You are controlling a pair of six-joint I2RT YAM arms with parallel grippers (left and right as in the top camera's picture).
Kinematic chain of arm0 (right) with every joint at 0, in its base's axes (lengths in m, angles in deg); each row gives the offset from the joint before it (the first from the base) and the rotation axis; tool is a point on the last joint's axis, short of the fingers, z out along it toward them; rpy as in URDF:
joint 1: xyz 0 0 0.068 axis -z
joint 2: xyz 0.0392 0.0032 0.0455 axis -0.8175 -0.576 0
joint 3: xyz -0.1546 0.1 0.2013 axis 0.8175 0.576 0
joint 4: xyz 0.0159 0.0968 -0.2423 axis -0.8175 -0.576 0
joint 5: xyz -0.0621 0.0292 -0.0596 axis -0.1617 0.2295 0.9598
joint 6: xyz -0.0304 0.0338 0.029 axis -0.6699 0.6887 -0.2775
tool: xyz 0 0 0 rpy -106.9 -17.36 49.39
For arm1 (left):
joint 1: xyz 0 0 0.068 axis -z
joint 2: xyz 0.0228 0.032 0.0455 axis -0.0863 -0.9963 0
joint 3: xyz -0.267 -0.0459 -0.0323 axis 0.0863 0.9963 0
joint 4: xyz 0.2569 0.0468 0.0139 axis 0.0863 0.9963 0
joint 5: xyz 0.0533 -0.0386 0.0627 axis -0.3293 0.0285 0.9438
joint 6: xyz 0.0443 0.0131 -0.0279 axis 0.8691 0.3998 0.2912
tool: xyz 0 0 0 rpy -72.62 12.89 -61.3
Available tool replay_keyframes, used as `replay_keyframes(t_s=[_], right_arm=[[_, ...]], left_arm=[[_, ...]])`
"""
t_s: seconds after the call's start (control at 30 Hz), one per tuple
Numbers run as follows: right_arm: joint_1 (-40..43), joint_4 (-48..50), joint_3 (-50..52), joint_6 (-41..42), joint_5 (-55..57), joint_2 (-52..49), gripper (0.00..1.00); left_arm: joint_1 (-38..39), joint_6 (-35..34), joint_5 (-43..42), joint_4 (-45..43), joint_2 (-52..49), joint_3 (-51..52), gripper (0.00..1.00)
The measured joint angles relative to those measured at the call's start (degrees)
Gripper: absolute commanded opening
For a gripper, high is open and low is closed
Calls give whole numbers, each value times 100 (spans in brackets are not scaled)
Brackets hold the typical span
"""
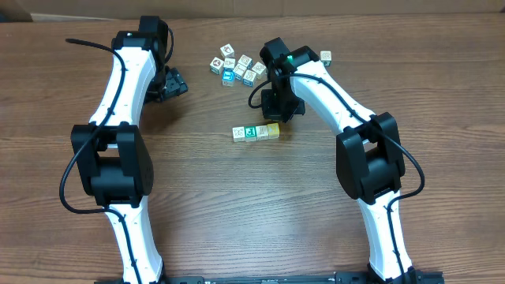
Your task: Form a horizontal line
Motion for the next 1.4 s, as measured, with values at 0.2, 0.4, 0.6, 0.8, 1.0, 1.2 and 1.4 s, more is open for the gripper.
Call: replay_keyframes(t_s=[0.2, 0.4, 0.6, 0.8, 1.0, 1.2, 1.4], right_arm=[[0, -50, 0, 0, 0, 0, 4], [0, -68, 0, 0, -20, 0, 4], [0, -92, 0, 0, -39, 0, 4], [0, -94, 0, 2, -37, 0, 4], [0, -162, 0, 0, -39, 0, 4], [0, -175, 0, 0, -57, 0, 4], [0, -81, 0, -2, -61, 0, 4]], left_arm=[[0, 0, -2, 0, 0, 0, 100], [0, 0, 0, 0, 0, 0, 100], [0, 0, 0, 0, 0, 0, 100], [0, 0, 0, 0, 0, 0, 100], [0, 0, 0, 0, 0, 0, 100], [0, 0, 0, 0, 0, 0, 100], [0, 0, 0, 0, 0, 0, 100]])
